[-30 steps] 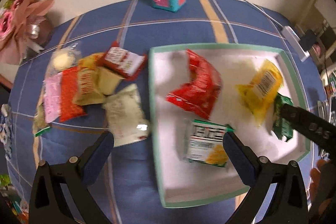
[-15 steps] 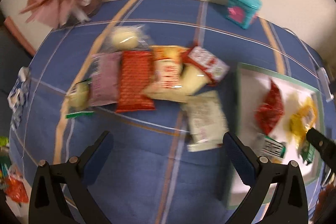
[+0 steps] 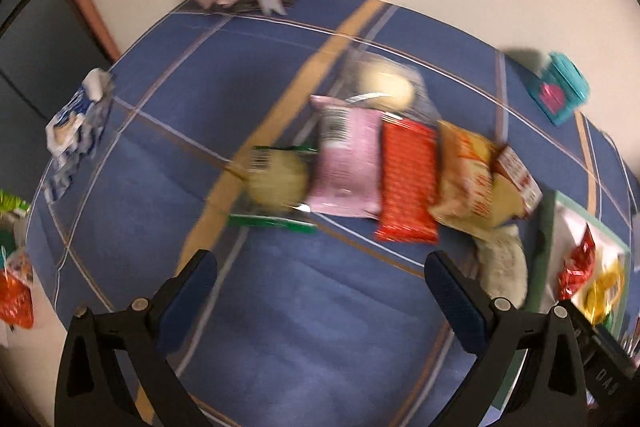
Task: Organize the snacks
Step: 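Withdraw both tools from the tray back toward the snack pile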
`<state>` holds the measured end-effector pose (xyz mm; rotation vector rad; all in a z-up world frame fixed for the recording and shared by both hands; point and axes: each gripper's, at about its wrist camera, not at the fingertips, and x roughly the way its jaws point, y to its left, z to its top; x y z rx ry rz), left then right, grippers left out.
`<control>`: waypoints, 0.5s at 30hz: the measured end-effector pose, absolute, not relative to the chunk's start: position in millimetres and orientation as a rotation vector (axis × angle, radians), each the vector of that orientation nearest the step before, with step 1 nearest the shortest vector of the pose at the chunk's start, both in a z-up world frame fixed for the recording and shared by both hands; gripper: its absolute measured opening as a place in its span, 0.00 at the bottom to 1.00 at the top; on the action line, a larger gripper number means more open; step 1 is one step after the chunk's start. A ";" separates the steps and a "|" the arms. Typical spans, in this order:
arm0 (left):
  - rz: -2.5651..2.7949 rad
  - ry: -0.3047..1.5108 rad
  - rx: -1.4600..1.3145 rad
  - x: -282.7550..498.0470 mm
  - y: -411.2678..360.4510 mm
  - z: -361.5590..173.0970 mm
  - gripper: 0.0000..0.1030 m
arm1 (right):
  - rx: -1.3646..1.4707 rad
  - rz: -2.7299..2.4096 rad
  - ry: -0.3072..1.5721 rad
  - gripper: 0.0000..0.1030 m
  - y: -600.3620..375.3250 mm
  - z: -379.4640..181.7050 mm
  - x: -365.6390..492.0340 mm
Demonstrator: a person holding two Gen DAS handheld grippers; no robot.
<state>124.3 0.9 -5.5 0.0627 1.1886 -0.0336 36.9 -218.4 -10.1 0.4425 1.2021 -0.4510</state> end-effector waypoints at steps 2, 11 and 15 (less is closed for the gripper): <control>-0.020 1.188 0.050 127.6 10.2 -5.1 1.00 | 0.441 -0.422 1.203 1.00 -208.6 -11.4 41.5; -0.008 1.205 0.027 143.7 36.1 -12.4 1.00 | 0.385 -0.318 1.194 1.00 -173.8 -18.7 62.4; -0.010 1.210 0.015 153.5 44.8 -17.1 1.00 | 0.372 -0.306 1.194 1.00 -170.4 -24.9 69.5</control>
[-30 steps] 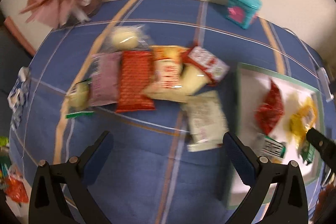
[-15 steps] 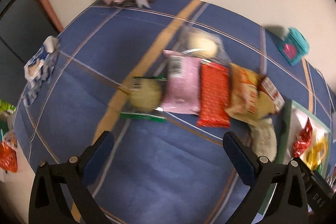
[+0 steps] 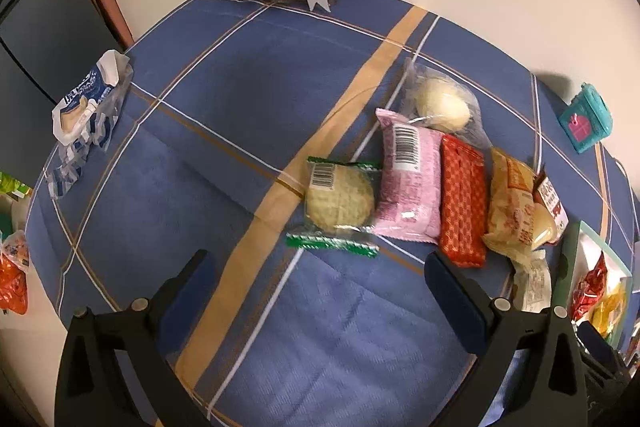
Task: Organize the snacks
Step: 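Withdraw both tools from the tray back toward the snack pile, then grasp the round cake pack with the left tool while the right tool grasps the white pack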
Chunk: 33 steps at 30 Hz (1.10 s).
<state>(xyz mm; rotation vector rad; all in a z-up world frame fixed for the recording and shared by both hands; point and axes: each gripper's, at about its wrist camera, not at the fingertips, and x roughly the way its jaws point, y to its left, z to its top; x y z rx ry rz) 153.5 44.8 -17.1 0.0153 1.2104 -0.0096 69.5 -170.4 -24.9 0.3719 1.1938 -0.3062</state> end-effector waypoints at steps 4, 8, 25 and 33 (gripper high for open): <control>-0.006 1.211 0.008 164.5 52.3 -22.7 1.00 | 0.352 -0.269 1.195 1.00 -166.2 -32.2 77.7; 0.004 1.197 -0.024 175.9 58.4 -28.2 1.00 | 0.363 -0.242 1.192 1.00 -163.1 -38.8 85.7; -0.053 1.229 -0.053 206.2 55.9 -62.7 1.00 | 0.351 -0.186 1.159 0.92 -150.8 -60.4 113.8; -0.047 1.226 -0.041 210.0 53.1 -70.9 1.00 | 0.360 -0.230 1.170 0.86 -163.7 -62.5 111.8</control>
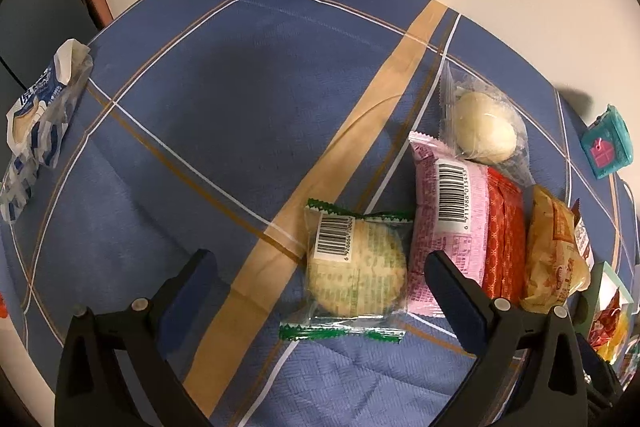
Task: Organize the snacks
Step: 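Grasp the round cake pack with the left tool while the right tool grasps the white pack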
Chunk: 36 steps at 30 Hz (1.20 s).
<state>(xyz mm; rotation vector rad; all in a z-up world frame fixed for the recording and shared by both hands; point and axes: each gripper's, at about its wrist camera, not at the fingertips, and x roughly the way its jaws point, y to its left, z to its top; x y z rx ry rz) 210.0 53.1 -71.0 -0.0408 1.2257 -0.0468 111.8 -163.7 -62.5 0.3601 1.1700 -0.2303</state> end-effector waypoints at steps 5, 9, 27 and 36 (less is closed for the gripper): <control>-0.030 1.223 -0.041 211.2 55.7 -73.3 0.99 | 0.343 -0.222 1.183 0.85 -160.9 -64.5 112.8; -0.036 1.225 -0.051 210.1 57.4 -74.5 0.95 | 0.389 -0.148 1.190 0.80 -156.1 -62.7 110.7; -0.033 1.263 -0.020 196.5 53.0 -71.8 0.50 | 0.330 -0.086 1.293 0.80 -142.0 -69.3 105.4; -0.069 1.319 -0.026 177.4 50.5 -76.3 0.50 | 0.198 -0.122 1.341 0.72 -118.2 -80.2 91.1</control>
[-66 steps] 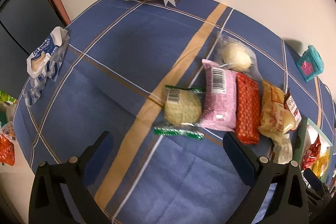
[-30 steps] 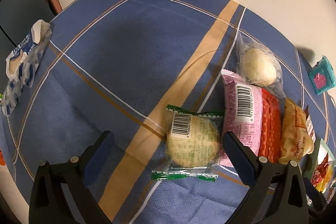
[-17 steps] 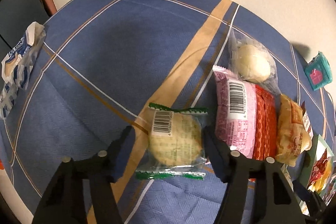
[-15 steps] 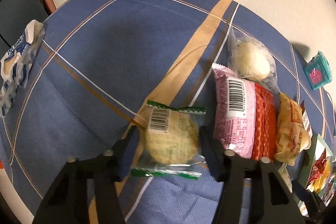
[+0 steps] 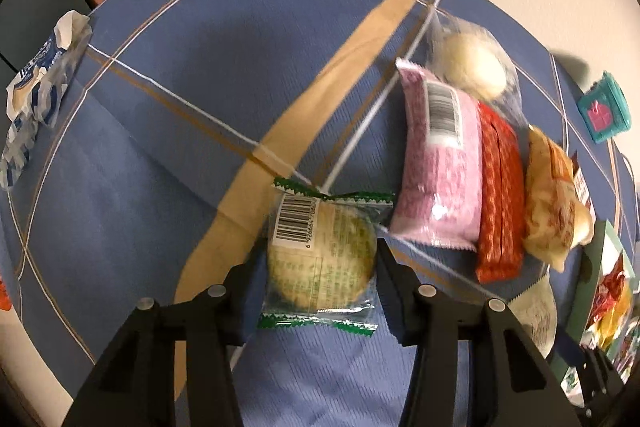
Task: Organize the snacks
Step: 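Grasp the round cake pack with the left tool while the right tool grasps the white pack, then lift both held packs and carry them over the white tray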
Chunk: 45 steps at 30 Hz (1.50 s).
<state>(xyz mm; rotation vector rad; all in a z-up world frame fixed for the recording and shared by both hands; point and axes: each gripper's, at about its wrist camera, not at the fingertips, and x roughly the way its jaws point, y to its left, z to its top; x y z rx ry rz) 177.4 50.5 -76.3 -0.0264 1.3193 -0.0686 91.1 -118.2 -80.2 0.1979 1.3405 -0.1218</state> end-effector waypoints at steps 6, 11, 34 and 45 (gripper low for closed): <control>-0.080 1.322 -0.007 167.6 46.3 -75.4 0.50 | 0.172 -0.163 1.317 0.60 -112.1 -81.5 85.7; -0.097 1.325 -0.053 163.7 46.9 -71.2 0.50 | 0.255 -0.180 1.308 0.54 -127.4 -75.7 79.2; -0.281 1.182 0.012 99.2 -22.6 6.5 0.50 | 0.367 -0.190 1.216 0.54 -171.6 -13.1 31.0; -0.356 1.153 0.072 78.6 -65.4 13.4 0.50 | 0.394 -0.289 1.132 0.54 -210.3 16.8 -4.4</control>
